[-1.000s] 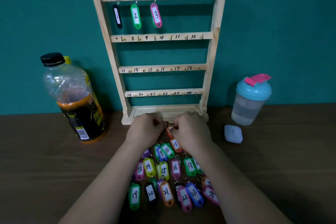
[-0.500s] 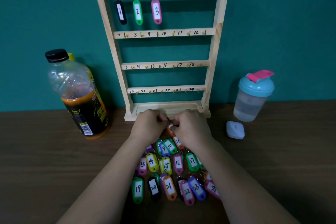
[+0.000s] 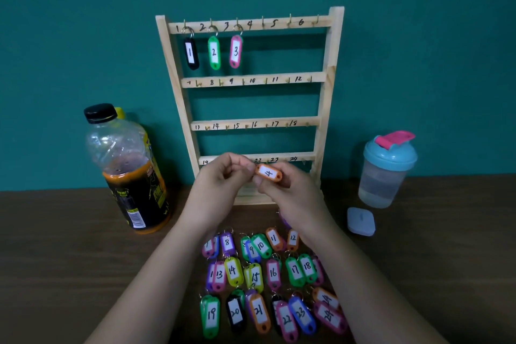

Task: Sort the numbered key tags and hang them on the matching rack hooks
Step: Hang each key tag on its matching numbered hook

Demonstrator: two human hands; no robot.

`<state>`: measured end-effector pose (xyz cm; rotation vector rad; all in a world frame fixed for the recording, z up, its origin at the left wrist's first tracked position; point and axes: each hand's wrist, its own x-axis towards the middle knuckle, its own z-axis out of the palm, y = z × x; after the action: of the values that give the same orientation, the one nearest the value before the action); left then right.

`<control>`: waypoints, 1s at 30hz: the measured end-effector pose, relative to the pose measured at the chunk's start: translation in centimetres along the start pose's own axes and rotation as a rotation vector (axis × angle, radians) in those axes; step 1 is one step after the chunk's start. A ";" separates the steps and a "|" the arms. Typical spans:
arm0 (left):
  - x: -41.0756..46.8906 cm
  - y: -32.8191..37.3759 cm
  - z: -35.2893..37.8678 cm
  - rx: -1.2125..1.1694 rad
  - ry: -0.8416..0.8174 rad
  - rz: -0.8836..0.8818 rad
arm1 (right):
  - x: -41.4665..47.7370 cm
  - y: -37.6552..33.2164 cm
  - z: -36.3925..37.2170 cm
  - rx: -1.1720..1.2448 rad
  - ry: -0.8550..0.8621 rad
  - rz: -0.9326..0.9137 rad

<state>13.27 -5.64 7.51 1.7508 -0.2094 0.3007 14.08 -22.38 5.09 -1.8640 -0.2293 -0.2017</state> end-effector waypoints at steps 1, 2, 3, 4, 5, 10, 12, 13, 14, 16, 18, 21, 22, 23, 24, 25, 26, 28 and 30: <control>0.0 0.6 -0.1 0.005 -0.010 0.008 | -0.1 -0.5 -0.2 0.029 0.008 -0.025; -0.1 1.1 -0.2 0.020 -0.019 0.017 | -0.2 -0.9 -0.3 0.054 0.019 -0.055; 0.0 1.7 -0.4 0.043 -0.025 0.032 | -0.2 -1.3 -0.5 0.060 0.026 -0.095; 0.2 2.1 -0.6 0.073 -0.032 0.046 | -0.2 -1.6 -0.7 0.039 0.027 -0.139; 0.4 2.7 -0.9 0.115 -0.042 0.063 | -0.2 -2.1 -1.0 -0.005 0.019 -0.177; 2.3 6.1 -2.4 0.364 -0.152 0.168 | -0.1 -4.2 -3.1 -0.102 -0.086 -0.185; 3.0 7.6 -2.8 0.448 -0.197 0.206 | 0.4 -4.7 -3.9 -0.147 -0.115 -0.218; 3.3 8.4 -3.0 0.483 -0.219 0.216 | 0.8 -5.0 -4.3 -0.139 -0.135 -0.225; 3.7 9.2 -3.2 0.516 -0.241 0.227 | 1.2 -5.3 -4.6 -0.113 -0.159 -0.222; 4.3 10.8 -3.5 0.559 -0.281 0.250 | 2.0 -6.0 -5.2 -0.022 -0.213 -0.201; 5.1 12.2 -3.8 0.562 -0.307 0.273 | 2.9 -6.8 -5.6 0.100 -0.234 -0.163; 6.5 14.1 -4.4 0.587 -0.320 0.305 | 4.2 -7.9 -6.3 0.219 -0.238 -0.127; 7.1 14.6 -4.5 0.608 -0.320 0.315 | 4.6 -8.3 -6.5 0.248 -0.249 -0.126; 7.6 15.1 -4.6 0.632 -0.320 0.329 | 4.9 -8.7 -6.6 0.265 -0.251 -0.129; 8.1 15.5 -4.8 0.654 -0.324 0.342 | 5.3 -9.1 -6.7 0.273 -0.243 -0.136; 8.5 15.9 -4.8 0.668 -0.334 0.353 | 5.6 -9.4 -6.8 0.274 -0.228 -0.143; 8.8 16.3 -4.9 0.677 -0.344 0.361 | 6.0 -9.8 -6.8 0.279 -0.213 -0.146; 9.4 17.2 -4.9 0.696 -0.359 0.376 | 6.6 -10.5 -6.9 0.295 -0.211 -0.144; 9.9 18.0 -4.9 0.744 -0.360 0.399 | 7.2 -11.2 -7.1 0.335 -0.250 -0.127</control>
<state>16.77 -4.17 28.29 2.4949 -0.7921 0.3770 17.99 -25.43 19.34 -1.5389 -0.5232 -0.0131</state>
